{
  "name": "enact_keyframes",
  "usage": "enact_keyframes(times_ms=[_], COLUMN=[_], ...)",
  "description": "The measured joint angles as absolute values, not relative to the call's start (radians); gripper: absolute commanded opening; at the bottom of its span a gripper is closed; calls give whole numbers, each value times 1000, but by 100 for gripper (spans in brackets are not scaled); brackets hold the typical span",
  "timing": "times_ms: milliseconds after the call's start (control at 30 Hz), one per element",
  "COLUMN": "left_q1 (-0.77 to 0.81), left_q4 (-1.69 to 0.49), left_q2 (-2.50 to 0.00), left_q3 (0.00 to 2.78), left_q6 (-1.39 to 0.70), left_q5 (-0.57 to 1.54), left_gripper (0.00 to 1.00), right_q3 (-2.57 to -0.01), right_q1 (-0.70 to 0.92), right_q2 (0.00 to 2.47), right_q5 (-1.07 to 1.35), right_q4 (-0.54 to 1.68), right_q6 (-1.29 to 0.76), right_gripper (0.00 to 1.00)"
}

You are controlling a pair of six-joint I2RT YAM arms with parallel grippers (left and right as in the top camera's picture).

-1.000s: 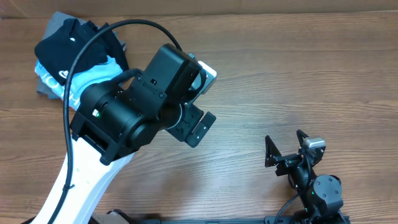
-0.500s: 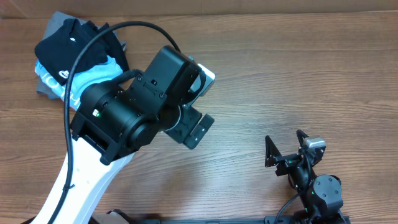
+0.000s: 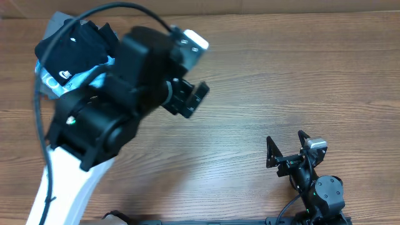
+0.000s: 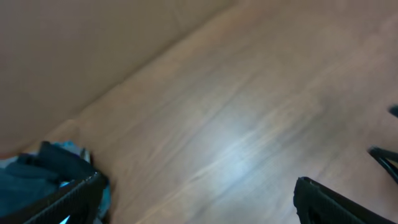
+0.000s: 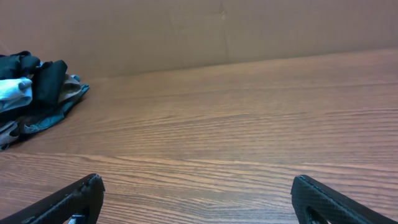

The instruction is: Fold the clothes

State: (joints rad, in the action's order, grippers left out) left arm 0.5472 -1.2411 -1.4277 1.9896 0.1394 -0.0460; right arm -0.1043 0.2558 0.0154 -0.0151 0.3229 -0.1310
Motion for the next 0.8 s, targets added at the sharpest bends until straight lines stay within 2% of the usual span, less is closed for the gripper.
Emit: enact_keyframes(times_ms=[400, 800], left_q1=[259, 129], left_q4=[-839, -504], left_q2=[-982, -466], left_q3=[1336, 756], left_q6=[166, 187], left_q5=[95, 120], left_gripper=[100, 100], right_q3=[-103, -102], right_q1=[256, 256], right_q2=[15, 15], right_q5=[-15, -15], right_q4=[323, 322], right_q6=[-131, -131], right_gripper=[100, 100])
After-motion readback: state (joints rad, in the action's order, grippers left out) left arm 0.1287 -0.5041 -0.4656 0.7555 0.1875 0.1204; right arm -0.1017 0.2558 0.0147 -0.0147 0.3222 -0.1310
